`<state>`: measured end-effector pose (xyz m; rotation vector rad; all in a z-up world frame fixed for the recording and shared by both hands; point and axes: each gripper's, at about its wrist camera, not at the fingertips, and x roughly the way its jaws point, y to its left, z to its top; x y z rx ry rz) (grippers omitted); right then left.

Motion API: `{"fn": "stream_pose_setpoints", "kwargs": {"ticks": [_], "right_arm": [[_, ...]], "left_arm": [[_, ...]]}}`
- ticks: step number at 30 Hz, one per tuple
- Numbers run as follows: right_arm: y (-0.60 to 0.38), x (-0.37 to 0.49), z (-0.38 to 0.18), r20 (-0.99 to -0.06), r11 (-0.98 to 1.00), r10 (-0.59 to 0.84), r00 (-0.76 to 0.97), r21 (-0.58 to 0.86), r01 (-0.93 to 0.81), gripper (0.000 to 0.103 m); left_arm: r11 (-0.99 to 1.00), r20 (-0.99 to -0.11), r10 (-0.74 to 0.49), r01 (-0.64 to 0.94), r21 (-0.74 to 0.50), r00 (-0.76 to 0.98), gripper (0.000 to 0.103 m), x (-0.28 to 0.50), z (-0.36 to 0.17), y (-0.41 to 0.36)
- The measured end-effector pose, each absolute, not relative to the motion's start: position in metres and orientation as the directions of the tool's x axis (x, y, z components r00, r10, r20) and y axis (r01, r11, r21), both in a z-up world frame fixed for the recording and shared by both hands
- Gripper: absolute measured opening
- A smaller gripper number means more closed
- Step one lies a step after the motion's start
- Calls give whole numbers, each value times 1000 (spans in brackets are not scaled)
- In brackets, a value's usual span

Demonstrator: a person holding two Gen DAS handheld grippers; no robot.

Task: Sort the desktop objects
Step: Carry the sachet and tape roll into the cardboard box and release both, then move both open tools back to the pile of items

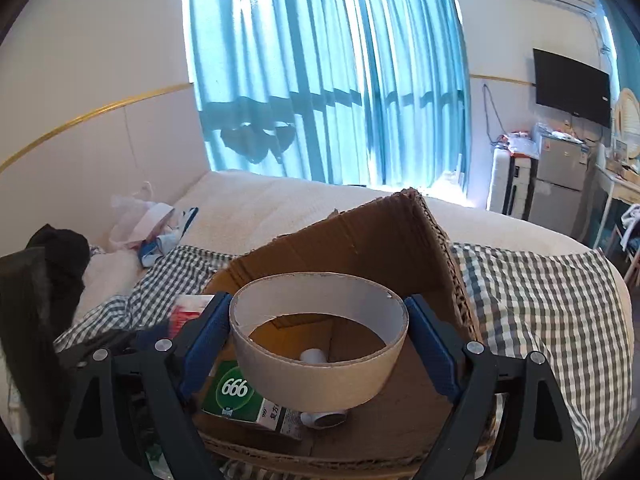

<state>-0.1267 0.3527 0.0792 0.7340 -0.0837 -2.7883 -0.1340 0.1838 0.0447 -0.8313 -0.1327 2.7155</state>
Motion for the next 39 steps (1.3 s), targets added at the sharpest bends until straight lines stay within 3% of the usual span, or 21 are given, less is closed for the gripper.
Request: {"fn": "stream_pose_setpoints", "kwargs": {"ticks": [4,6,7,9,10,11,18,39], "right_arm": [[362,-131,86,-459,-973,-229,-859,130,189,87],[365,-132,90,-446,-983,-181,-876,108,148,95],[366,-134,92,-452,-986,-167,-876,99,136,95],[364,-136,91,-461,-984,-177,-870,96,150,96],[362,-134,92,-460,-984,-177,-870,91,152,99],[362,-132,92,-456,-985,-170,-874,86,147,101],[358,-112,105,-434,-988,-151,-888,62,138,103],[294,1,105,-443,-965,-261,-858,99,243,103]], "left_arm": [[-943,-550,331,-291,-161,-767,41,-142,41,204],[-934,-568,352,-324,-153,-744,42,-145,37,217],[-928,-577,363,-337,-156,-732,49,-146,36,221],[-899,-604,430,-381,-217,-671,75,-147,30,227],[-891,-605,447,-386,-239,-659,93,-148,29,225],[-887,-601,457,-385,-255,-656,98,-146,28,223],[-934,-612,351,-312,-174,-709,98,-133,37,201],[-989,-574,117,-41,-144,-810,99,-26,116,12]]}}
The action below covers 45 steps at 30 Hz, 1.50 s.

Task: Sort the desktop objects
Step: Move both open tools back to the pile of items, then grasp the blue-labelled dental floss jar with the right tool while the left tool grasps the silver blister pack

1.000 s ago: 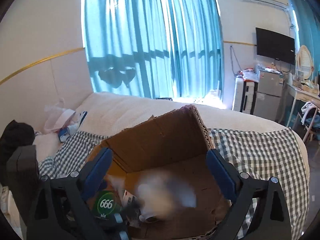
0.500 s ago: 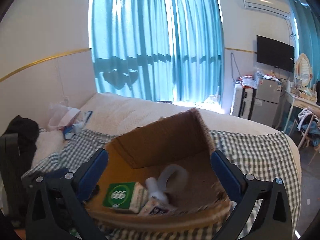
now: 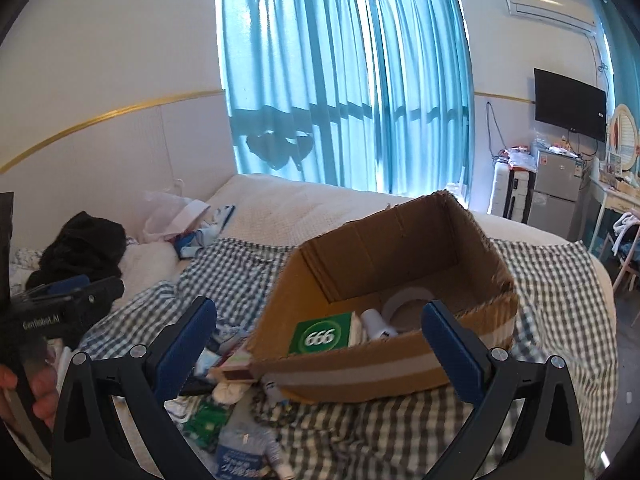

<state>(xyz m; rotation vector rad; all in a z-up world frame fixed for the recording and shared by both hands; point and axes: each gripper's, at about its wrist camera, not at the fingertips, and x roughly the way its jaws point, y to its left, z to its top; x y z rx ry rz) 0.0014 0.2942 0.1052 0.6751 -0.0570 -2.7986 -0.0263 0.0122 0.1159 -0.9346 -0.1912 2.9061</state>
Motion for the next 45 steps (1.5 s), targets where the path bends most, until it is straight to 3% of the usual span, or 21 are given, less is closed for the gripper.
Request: {"fn": "stream_pose_setpoints", "kwargs": {"ticks": [8,17,23,31,36,45], "right_arm": [[291,22,75,-494,-964,-264,-828,125,233,103],[262,21,40,-522,-966,-253,-814,86,244,103],[222,10,-15,-639,-941,-291,-712,58,333,103],[192,-2,-72,-752,-915,-305,-584,61,399,103],[191,-10,-92,-786,-910,-322,-528,102,403,97],[178,-15,-110,-841,-886,-319,-437,101,453,73]], "left_arm": [[-990,-590,97,-16,-142,-801,101,1,100,-19],[-993,-675,37,51,-110,-737,101,13,11,-34],[-998,-738,-44,63,3,-673,101,-8,-42,-25],[-993,-813,-33,108,-38,-581,101,-29,-83,-43],[-994,-822,-58,111,-7,-567,101,-40,-96,-41],[-999,-849,-28,29,14,-527,101,-45,-114,-23]]}}
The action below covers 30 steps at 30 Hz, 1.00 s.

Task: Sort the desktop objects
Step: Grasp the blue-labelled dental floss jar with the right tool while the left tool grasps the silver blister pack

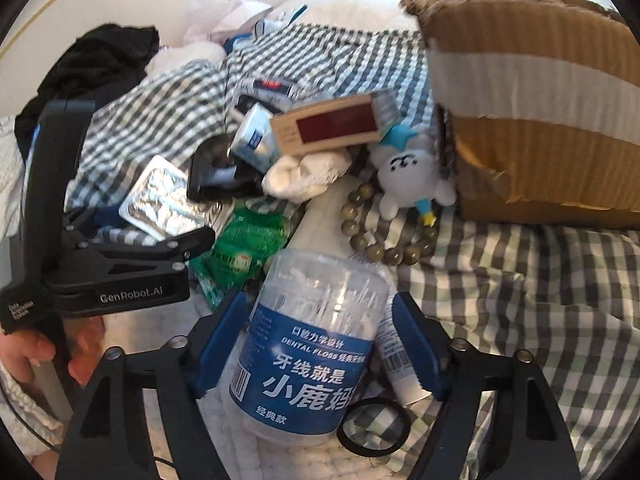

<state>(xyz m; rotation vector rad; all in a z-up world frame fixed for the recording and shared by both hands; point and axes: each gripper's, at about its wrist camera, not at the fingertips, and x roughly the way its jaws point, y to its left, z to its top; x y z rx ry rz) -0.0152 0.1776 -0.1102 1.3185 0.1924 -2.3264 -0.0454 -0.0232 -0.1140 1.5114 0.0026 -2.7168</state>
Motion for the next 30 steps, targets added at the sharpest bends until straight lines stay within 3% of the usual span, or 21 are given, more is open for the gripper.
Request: {"fn": "stream_pose_setpoints", "kwargs": {"ticks": [6,10,16,17,21,23,30], "right_arm": [[176,-16,-116,-853,-887,-301,-426,86,454,72],[173,-14,-116,-856,-884,-290,-429,68,462,71],[170,-12,-113,-850,-885,-284,-444,53,463,71],[170,-12,-112,-849,-884,-286,-444,55,463,71],[170,-14,-110,-846,-886,-298,-443,72,459,70],[171,-14,-108,-843,-886,-305,-443,81,457,69],[173,-15,-102,-828,-884,-331,-454,103,457,66]], "left_arm": [[-1000,-846,-11,27,-4,-533,101,-45,-115,-25],[-999,-850,-53,18,52,-524,99,-44,-122,-18],[-996,-861,-94,50,80,-499,78,-46,-130,-19],[-996,-860,-90,53,73,-502,70,-44,-129,-19],[-997,-865,-69,59,46,-498,60,-39,-127,-24],[-997,-860,-48,74,12,-508,48,-36,-121,-28],[-995,-854,-5,84,-45,-520,36,-35,-114,-31]]}}
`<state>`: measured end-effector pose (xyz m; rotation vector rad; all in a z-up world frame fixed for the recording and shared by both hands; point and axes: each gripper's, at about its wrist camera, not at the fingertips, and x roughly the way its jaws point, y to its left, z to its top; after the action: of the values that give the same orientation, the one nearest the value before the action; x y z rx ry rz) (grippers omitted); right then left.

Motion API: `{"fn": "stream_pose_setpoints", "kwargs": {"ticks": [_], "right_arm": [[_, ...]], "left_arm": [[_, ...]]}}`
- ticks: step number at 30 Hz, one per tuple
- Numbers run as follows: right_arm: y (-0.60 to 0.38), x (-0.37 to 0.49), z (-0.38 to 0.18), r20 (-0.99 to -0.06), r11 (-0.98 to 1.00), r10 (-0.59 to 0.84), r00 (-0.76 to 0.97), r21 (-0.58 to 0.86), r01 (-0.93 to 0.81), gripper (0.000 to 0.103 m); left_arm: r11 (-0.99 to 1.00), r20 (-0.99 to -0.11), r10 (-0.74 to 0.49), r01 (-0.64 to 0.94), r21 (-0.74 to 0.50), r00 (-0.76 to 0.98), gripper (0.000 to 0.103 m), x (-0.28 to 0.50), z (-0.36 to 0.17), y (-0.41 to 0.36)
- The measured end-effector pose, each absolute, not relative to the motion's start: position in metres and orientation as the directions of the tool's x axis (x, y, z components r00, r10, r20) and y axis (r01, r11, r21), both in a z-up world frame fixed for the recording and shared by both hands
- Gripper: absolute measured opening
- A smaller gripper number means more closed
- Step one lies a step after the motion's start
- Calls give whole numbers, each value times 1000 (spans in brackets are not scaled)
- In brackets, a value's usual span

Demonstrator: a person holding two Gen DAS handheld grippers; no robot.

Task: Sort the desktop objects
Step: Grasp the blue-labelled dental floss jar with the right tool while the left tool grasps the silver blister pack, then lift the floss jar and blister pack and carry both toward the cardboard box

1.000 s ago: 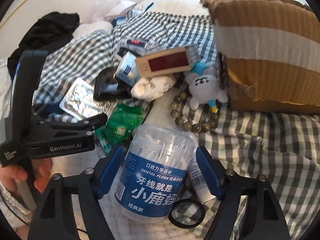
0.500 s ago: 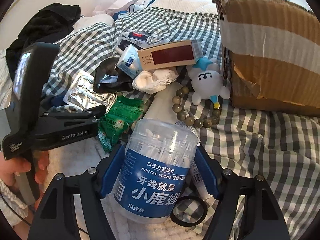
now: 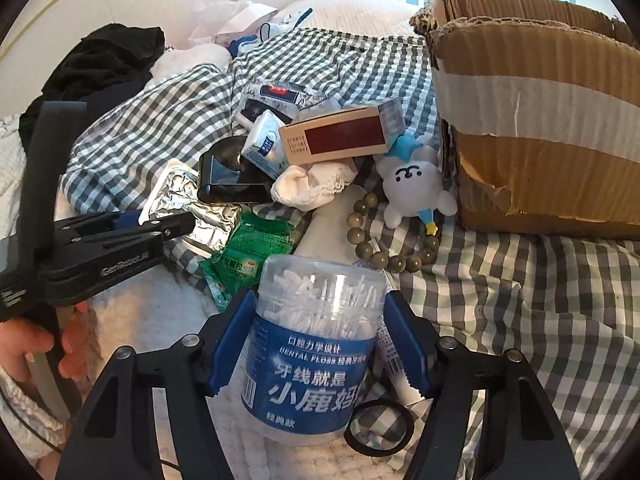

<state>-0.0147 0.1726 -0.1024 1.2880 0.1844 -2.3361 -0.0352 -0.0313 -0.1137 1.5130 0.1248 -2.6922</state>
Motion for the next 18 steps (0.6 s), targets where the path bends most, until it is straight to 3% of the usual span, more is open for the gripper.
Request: {"fn": "stream_pose_setpoints", "kwargs": {"ticks": [7,9,13,18], "right_arm": [[175,-15,-101,-823,-886,-337,-458,113,450,62],[174,-15,-103,-827,-886,-332,-453,109,451,62],[171,-16,-108,-839,-885,-326,-437,108,453,63],[173,-21,-118,-861,-886,-332,-386,145,440,68]], "left_arm": [[-995,-809,101,-45,-92,-578,36,-33,-96,-6],[-997,-817,79,-53,-59,-571,32,-41,-103,3],[-998,-839,68,-37,-58,-540,12,-57,-118,-2],[-997,-824,65,-10,-72,-563,10,-53,-110,-7]]}}
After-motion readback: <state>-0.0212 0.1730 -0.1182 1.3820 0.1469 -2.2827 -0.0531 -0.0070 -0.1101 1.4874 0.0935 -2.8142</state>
